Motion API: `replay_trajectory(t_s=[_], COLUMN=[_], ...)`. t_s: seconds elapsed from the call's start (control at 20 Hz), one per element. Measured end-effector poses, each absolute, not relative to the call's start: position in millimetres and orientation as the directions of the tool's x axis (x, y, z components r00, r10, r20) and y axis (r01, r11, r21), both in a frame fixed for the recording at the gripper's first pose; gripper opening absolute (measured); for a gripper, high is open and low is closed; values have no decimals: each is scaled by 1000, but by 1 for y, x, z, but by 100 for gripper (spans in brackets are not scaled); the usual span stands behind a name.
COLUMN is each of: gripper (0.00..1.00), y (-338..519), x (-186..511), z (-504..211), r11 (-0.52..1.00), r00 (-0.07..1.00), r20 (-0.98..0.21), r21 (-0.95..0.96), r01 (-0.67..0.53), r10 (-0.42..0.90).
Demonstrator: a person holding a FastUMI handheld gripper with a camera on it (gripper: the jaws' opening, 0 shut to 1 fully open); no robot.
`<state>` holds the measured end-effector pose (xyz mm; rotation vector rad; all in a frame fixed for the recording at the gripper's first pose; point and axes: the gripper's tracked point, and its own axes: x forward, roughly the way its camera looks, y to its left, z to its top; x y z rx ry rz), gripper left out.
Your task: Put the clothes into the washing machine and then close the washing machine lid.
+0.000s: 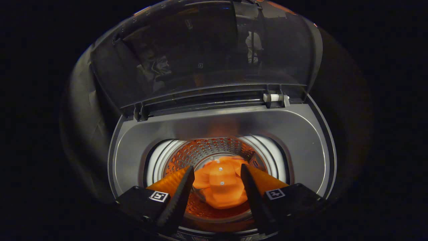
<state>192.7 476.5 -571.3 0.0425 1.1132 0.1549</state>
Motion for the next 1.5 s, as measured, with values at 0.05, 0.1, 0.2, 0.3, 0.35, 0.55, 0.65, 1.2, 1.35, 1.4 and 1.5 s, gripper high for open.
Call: replay_trajectory(t_s=[0.05,0.1,0.2,0.3,0.35,0.55,0.65,1.2,1.35,1.4,1.5], gripper=[95,100,99,99,99,99,99,99,98,98,98], y=[477,477,477,478,479,481,484,480,480,480,478], x=[192,191,187,184,183,179,179,230,253,263,286], z=[-572,-569,-566,-560,-556,-521,-497,-294,-244,-227,-204], r11=[988,988,987,985,985,982,979,975,972,972,972], r00=[433,432,430,441,451,504,542,839,889,898,914], r20=[-889,-890,-890,-883,-878,-846,-818,-498,-394,-372,-332], r21=[111,109,113,112,113,115,120,129,115,102,75], r01=[-107,-110,-118,-129,-134,-148,-165,-180,-203,-212,-221], r10=[147,147,153,158,162,175,192,220,233,235,233])
